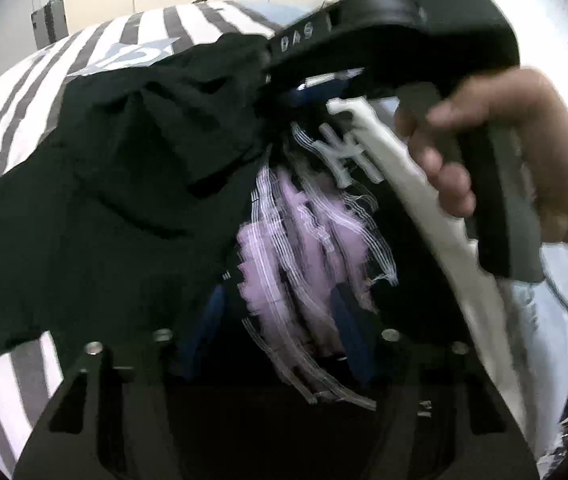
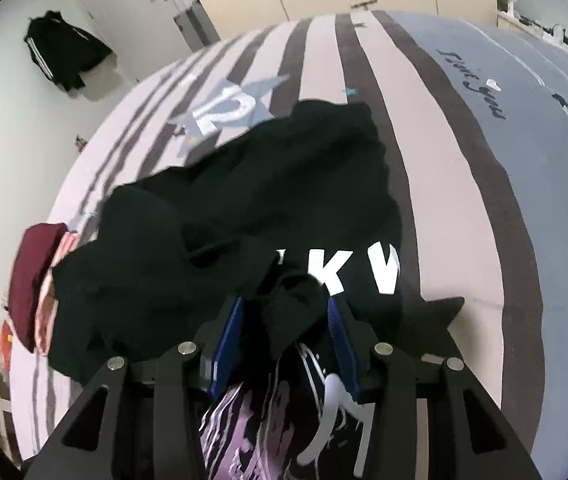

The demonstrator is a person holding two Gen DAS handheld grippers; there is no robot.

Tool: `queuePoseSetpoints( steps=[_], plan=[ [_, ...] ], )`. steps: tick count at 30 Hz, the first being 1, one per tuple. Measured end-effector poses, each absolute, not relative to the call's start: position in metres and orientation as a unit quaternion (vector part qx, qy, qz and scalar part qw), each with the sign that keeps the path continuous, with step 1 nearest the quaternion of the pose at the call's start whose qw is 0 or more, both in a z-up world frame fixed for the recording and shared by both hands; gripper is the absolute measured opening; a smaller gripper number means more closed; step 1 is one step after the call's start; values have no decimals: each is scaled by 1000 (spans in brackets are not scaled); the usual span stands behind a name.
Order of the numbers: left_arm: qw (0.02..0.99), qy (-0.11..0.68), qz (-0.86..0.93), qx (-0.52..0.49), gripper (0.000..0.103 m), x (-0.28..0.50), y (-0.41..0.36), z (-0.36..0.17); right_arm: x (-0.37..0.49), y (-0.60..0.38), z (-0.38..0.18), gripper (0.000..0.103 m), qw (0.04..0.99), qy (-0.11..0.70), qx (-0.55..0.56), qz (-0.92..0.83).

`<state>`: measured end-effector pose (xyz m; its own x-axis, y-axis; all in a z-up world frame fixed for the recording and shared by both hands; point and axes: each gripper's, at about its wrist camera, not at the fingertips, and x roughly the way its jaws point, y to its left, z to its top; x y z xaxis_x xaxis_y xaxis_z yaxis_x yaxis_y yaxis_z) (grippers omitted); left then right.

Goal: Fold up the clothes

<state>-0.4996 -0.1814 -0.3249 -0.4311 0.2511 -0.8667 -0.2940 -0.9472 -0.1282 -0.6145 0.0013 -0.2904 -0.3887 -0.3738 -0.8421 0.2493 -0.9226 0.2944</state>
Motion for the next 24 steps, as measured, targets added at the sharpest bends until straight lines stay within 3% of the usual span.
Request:
queuePoseSetpoints(
  steps=[4,6,10,16,20,24],
  plan=[
    [100,74,846,-518,32,-492,-195,-332,-619,-8,-293,40,193,-50,519,-831],
    [63,92,849,-517,30,-485,-208,-332,-621,-11,-294,40,190,-47,520,-831],
    [1,67,843,-534,31,-472,-245,-338,-620,-10,-294,40,185,-60,520,-832],
    [15,34,874,-485,33,-459,-253,-318,-619,1,-280,40,178,-78,500,-844],
    [13,72,877,-475,38,-470,-238,-321,-618,1,-273,41,204,-95,494,-840],
    [-16,125,863,-489,42,-485,-237,-339,-615,-26,-277,41,219,-29,500,-837]
  ],
)
